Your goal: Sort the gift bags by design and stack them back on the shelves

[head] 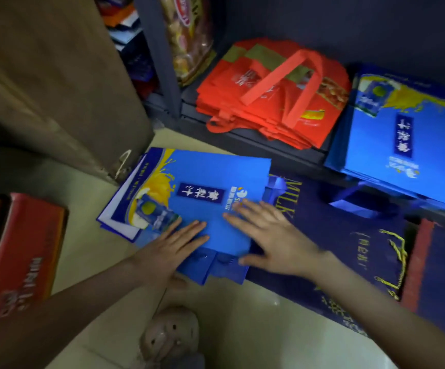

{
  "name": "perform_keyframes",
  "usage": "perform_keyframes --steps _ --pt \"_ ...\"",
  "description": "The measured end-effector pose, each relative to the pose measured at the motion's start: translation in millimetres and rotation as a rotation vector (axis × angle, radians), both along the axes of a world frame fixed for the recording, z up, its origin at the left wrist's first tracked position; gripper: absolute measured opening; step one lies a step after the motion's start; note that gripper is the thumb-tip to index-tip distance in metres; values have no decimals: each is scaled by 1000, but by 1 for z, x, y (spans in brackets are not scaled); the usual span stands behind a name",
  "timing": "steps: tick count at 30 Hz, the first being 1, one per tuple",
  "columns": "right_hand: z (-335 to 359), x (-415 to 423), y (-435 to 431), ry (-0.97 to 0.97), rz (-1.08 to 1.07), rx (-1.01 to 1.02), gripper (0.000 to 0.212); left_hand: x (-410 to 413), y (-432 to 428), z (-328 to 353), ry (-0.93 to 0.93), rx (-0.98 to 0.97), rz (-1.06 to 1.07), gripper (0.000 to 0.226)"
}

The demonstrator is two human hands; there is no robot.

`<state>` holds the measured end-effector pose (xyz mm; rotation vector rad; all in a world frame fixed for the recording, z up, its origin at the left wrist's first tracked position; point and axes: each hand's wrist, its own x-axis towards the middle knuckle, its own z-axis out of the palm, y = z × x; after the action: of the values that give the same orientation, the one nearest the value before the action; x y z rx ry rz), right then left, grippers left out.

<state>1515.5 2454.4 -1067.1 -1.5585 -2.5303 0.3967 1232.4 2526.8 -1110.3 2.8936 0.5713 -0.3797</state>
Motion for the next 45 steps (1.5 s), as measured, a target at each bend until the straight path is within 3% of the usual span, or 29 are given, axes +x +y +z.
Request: perform_keyframes --steps 3,6,13,18,22,24,28,32,36,40,45 --pt "-19 -17 0 -136 98 -91 88 -7 3 2 -30 -17 81 100" --pt "-17 -12 7 -139 90 -117 79 -3 3 5 -35 -36 89 99" --pt "-13 -13 9 -257 142 224 65 9 6 5 -130 1 66 104" --pt "-1 -6 6 -216 152 445 35 19 6 20 -226 60 135 104" --pt "11 6 -6 -175 124 463 37 39 17 30 -398 277 198 60" --pt "20 12 -11 -117 94 396 37 47 23 35 -479 347 165 49" --pt "56 36 -18 67 18 261 50 63 17 60 -632 388 105 50" --pt "95 69 -31 179 -126 250 65 77 5 97 -785 385 24 47" --pt "118 88 -46 21 -123 348 51 91 -1 130 -840 367 -142 51" --pt "134 96 -69 -196 -122 656 37 114 10 156 -881 368 -248 47" --pt "131 126 -103 -334 -276 761 38 159 14 168 -924 454 -204 41"
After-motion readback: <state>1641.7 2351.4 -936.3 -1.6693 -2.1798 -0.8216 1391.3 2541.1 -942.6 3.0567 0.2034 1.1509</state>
